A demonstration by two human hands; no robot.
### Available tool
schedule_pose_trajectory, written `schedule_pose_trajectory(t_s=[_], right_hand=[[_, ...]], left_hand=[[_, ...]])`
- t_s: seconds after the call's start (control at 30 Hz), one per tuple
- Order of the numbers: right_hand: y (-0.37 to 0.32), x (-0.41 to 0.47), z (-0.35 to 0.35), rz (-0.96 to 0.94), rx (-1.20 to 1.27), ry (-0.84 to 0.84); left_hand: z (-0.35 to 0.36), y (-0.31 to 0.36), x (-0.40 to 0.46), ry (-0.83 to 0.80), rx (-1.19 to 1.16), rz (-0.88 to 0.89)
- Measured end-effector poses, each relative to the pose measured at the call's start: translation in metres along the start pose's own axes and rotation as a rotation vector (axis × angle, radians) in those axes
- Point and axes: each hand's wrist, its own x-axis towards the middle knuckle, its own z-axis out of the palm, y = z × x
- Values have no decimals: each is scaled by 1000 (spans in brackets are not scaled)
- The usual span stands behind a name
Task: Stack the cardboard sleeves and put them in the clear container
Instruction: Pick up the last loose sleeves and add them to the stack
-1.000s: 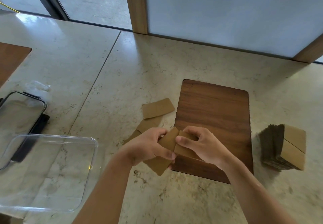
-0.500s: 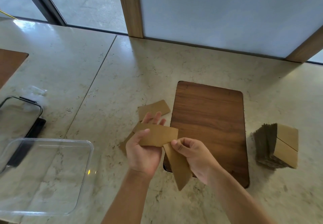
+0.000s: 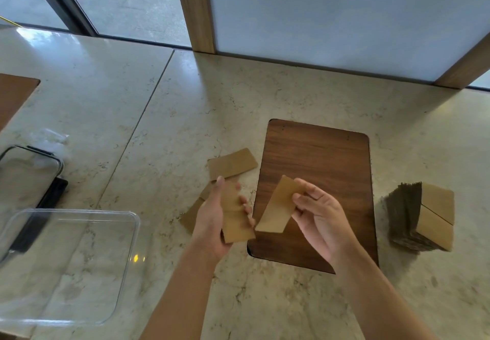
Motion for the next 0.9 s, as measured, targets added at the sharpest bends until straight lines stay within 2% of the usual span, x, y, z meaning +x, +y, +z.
schedule_pose_trajectory(t_s=[0.1,0.2,0.33,0.47,0.57,0.67,0.73,0.8,0.83,0.9], right_hand=[[-1,5,6,-77,84,9],[-1,6,9,-167,152,-20],[0,3,5,-200,164,-107],[3,-2,-4,-148,-19,-186],[6,-4,-13,-155,-118,-69],[2,-2,-12,-131,-102,38],[1,-1,-12,-36,-315,53],[2,-3,-9,-21,-637,-68],[5,-3,-9,-58,-723,-121],[5,-2,-6,-130,-672,-61]], left_hand=[[6,-11,-2,49,153,-82],[13,-21,-3,64,199,-125],[21,-26,-6,-61,136,-151],[22,-21,-8,-103,119,-57],[22,-19,-4,28,179,93],[25,-16,-4,53,59,193],[25,-14,-4,50,36,222],[26,-14,-5,41,47,228],[26,-13,-6,38,57,226],[25,-13,-7,9,66,231]])
